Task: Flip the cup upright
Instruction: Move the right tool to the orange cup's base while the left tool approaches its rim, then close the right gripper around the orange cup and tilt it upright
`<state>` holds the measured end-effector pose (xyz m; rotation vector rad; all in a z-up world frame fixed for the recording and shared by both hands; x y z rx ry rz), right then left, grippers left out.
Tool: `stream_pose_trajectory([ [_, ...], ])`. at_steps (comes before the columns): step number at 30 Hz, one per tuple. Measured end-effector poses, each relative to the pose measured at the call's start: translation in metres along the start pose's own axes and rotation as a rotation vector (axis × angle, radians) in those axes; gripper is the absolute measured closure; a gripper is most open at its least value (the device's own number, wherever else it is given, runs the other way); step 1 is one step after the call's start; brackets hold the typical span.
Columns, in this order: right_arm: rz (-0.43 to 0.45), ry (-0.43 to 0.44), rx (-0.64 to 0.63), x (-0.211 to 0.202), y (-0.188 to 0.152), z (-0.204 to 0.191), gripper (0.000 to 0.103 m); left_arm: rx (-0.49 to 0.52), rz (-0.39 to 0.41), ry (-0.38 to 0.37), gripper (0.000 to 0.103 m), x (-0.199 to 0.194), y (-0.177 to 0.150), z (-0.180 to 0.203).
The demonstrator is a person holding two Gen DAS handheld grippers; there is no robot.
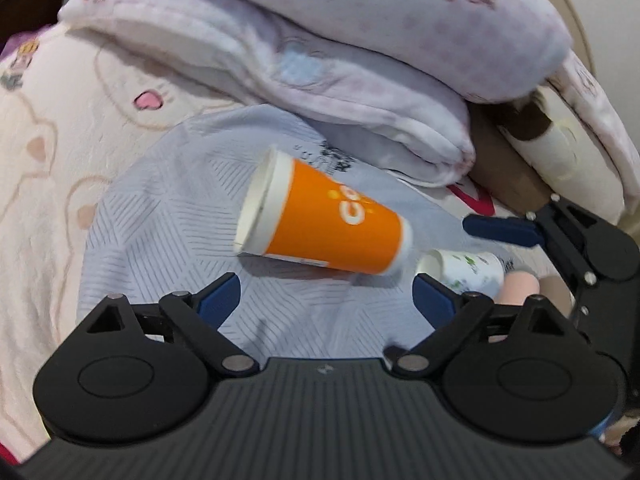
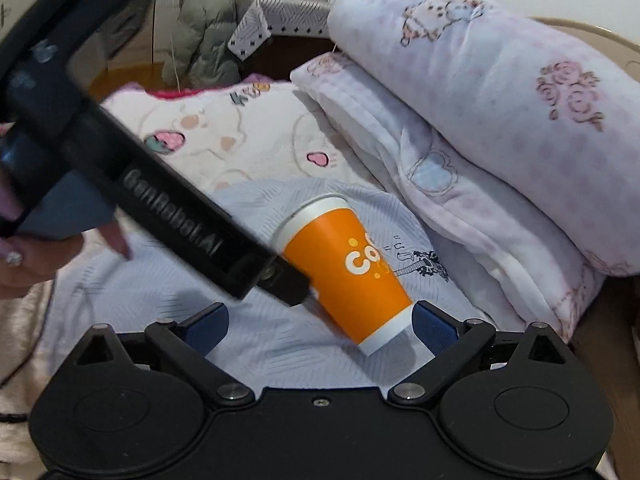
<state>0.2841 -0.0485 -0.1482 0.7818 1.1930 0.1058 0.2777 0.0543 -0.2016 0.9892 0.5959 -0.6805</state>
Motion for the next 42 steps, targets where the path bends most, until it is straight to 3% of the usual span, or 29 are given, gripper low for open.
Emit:
stream_pose_trajectory([
  [4,-0.048,-0.046,-0.109,0.029,0.002,0.008,0.004,-0.088,-0.057,-0.076,0.010,0.017,-0.006,-0.005],
  [12,-0.108,-0.072,-0.246,0.069,-0.012,0.011,0.007,-0.129,-0.048,-0.075,0.011,0.034,0.002,-0.007],
  [16,-0.073,-0.094,-0.259,0.073,-0.009,0.017,0.007,-0.085,0.018,-0.007,0.012,0.043,0.016,-0.003],
  [21,-0.091,-0.065,-0.278,0.082,-0.010,0.020,0.007,-0.113,0.012,0.000,0.014,0.049,0.016,-0.010],
  [24,-0.106,-0.052,-0.284,0.091,-0.009,0.020,0.016,-0.121,0.018,-0.010,0.014,0.049,0.016,-0.011],
  [27,-0.109,-0.059,-0.269,0.095,-0.008,0.021,0.024,-0.119,0.008,-0.012,0.014,0.052,0.015,-0.011],
  [34,-0.086,-0.072,-0.226,0.091,-0.007,0.024,0.026,-0.137,-0.021,-0.039,0.014,0.054,0.011,-0.006],
  [39,-0.080,-0.056,-0.110,0.082,-0.005,0.024,0.028,-0.183,-0.040,-0.090,0.014,0.052,0.013,-0.008],
  [42,-0.096,-0.042,-0.031,0.076,-0.006,0.018,0.028,-0.168,-0.034,-0.075,0.014,0.047,0.015,-0.008],
])
Point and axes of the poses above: each gripper's, at about its wrist camera, not at the fingertips, and x roughly the way its jaws point, z to its right, y to its top, the point moved 7 cm from there along x, roughly the way its jaws point, and after that the axes turned 4 degrees about x, right-handed, at the moved point
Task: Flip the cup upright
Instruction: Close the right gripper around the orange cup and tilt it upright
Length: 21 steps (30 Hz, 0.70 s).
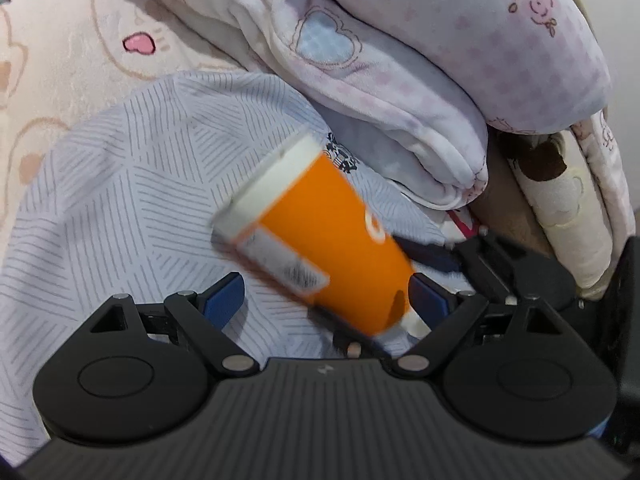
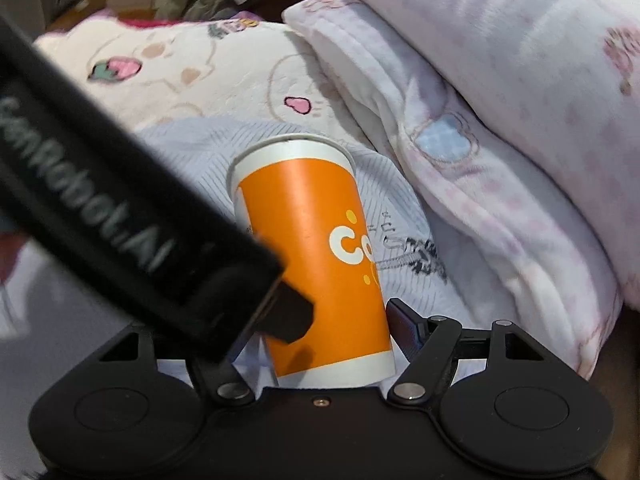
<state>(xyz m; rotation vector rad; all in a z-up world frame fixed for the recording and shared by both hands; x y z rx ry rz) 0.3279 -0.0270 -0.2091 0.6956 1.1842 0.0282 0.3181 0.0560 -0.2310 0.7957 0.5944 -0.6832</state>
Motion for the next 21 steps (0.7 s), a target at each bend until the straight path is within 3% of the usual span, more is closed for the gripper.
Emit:
stream_pose_trajectory([
  [3,-0.020,-0.021,0.015,-0.007,-0.002,-0.008,0.028,0.034,0.009,0.023,0.014,-0.006,-0.001,0.003],
  [6,-0.025,-0.014,0.114,-0.014,-0.002,-0.005,0.028,0.058,0.002,0.030,0.014,-0.011,-0.003,0.007],
  [12,-0.065,-0.039,0.178,-0.039,-0.015,-0.010,0.028,0.062,-0.093,-0.046,0.014,-0.016,-0.013,0.019],
  [17,-0.096,-0.026,0.251,-0.059,-0.033,-0.023,0.029,0.069,-0.198,-0.091,0.014,-0.021,-0.047,0.027],
  [21,-0.107,-0.046,0.286,-0.078,-0.053,-0.031,0.029,0.107,-0.223,-0.115,0.014,-0.028,-0.064,0.040],
])
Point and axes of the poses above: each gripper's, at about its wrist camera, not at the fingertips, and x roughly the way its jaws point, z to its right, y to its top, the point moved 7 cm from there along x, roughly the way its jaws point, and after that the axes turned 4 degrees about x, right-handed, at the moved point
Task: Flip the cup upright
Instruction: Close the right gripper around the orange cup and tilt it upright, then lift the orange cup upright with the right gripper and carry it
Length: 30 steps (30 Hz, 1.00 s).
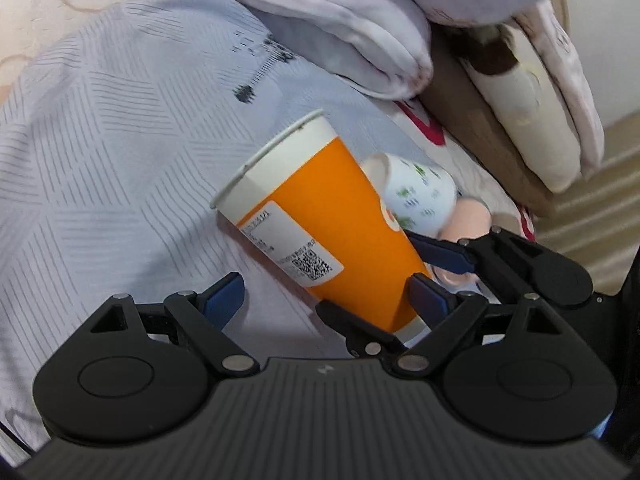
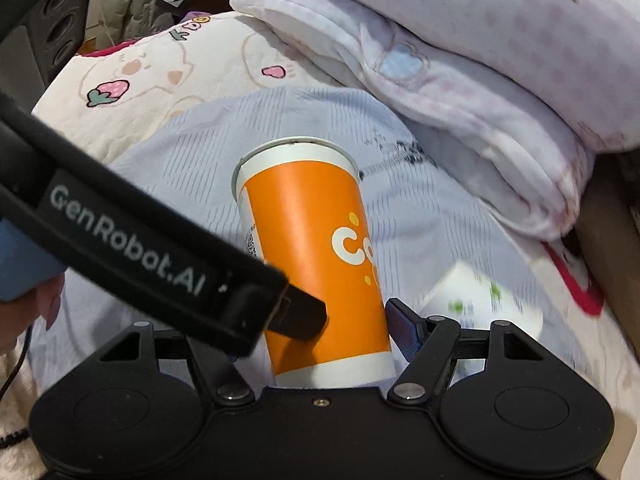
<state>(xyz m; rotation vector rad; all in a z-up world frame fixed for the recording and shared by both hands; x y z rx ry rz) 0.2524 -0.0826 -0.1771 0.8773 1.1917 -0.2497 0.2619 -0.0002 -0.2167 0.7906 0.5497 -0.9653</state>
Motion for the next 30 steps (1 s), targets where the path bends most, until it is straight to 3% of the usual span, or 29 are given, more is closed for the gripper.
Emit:
stream_pose_trajectory([
  [5,-0.046,-0.037,0.105,-0.033,-0.041,0.001,0.029,0.033,-0.010,-0.027,0.014,0.000,-0.013,0.015],
  [8,-0.065,0.021,0.227,-0.039,-0.056,0.011,0.029,0.025,-0.038,-0.036,0.014,0.006,-0.017,0.016],
  [11,-0.076,0.144,0.443,-0.041,-0.069,0.020,0.029,-0.003,-0.063,-0.054,0.014,0.012,-0.019,0.013],
  [14,-0.078,0.208,0.532,-0.039,-0.077,0.021,0.029,-0.016,-0.072,-0.064,0.014,0.014,-0.019,0.011],
  [20,-0.126,0.267,0.524,-0.028,-0.081,0.023,0.029,0.049,-0.119,-0.086,0.033,0.020,-0.022,0.020],
  [24,-0.126,0.281,0.423,-0.024,-0.070,0.021,0.027,0.125,-0.101,-0.070,0.033,0.021,-0.021,0.027],
  [30,-0.101,0.285,0.363,-0.018,-0.059,0.023,0.026,0.149,-0.094,-0.070,0.033,0.022,-0.020,0.028],
])
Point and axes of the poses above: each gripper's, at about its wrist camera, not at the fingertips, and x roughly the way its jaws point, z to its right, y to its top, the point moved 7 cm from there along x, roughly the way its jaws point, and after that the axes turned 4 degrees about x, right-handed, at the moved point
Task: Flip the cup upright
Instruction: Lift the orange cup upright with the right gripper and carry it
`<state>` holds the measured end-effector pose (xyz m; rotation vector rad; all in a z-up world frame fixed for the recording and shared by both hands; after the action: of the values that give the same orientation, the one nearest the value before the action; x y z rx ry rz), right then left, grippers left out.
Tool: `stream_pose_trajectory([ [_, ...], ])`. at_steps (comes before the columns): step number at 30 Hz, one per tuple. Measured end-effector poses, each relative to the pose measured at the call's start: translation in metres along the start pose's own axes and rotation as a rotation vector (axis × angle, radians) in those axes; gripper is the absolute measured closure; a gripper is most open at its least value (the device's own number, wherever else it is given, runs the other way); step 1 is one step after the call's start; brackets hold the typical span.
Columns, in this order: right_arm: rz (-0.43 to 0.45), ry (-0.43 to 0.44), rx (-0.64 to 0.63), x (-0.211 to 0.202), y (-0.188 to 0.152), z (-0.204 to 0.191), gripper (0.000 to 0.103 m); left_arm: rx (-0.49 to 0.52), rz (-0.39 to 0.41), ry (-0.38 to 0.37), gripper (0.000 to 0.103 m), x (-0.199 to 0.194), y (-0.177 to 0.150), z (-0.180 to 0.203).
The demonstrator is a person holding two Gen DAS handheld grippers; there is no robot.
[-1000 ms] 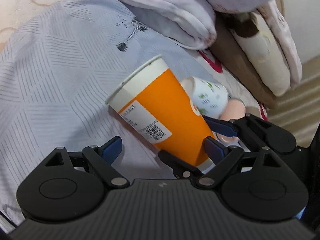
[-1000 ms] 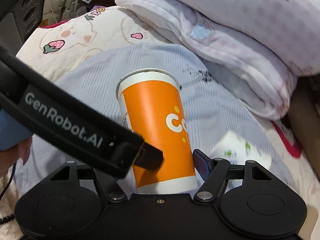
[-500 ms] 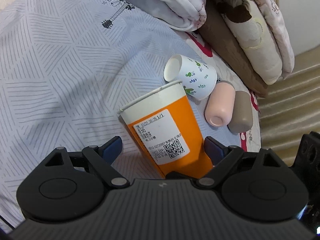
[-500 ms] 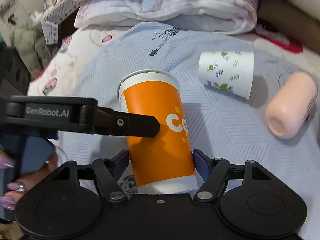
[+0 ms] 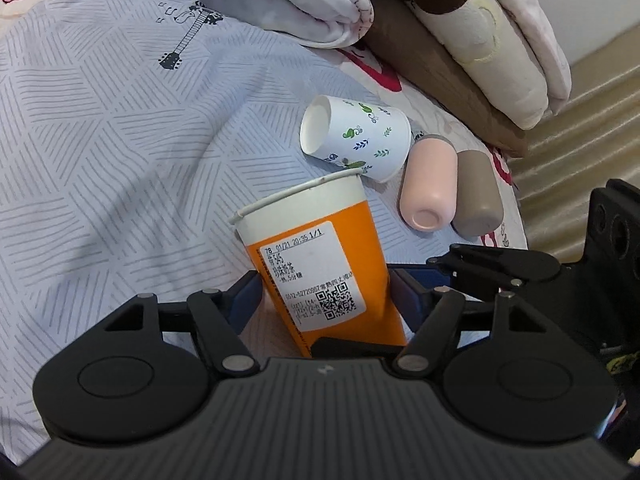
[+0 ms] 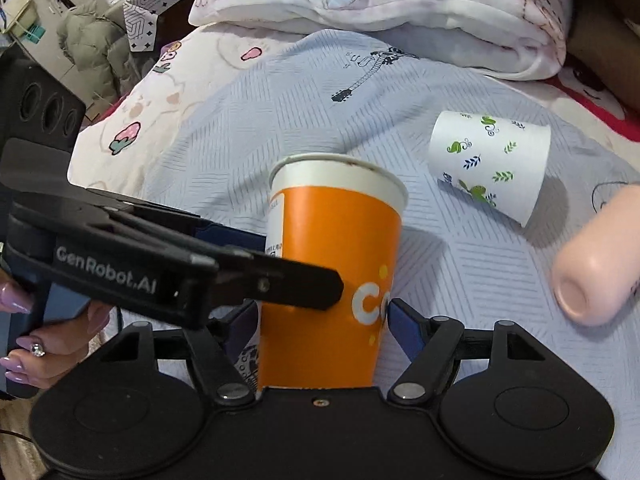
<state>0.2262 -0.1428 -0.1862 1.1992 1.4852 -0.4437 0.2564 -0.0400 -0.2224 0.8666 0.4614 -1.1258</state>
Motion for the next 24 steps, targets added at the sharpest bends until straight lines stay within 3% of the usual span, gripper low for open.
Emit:
stream_pose_trajectory([
  [15,0.039,-0.037,-0.035,0.000,-0.004,-0.001,0.027,0.012,-0.012,-0.018,0.030,0.007,-0.001,0.001],
  [20,0.106,-0.071,-0.082,-0.009,-0.002,-0.007,0.027,0.176,0.088,0.032,0.032,-0.008,0.000,0.022],
  [24,0.205,-0.159,-0.214,-0.019,-0.002,-0.019,0.027,0.257,0.148,0.054,0.032,-0.018,0.004,0.030],
])
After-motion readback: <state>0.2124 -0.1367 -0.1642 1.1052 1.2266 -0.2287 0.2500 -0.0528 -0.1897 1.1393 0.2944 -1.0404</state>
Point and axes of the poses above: each gripper's, at about its wrist camera, not at the fingertips, and x roughly the way its jaws point, z to its right, y to its top, the point moved 7 cm from there along x, roughly the way its jaws point, and after that the axes turned 4 degrees about x, right-handed, at the moved point
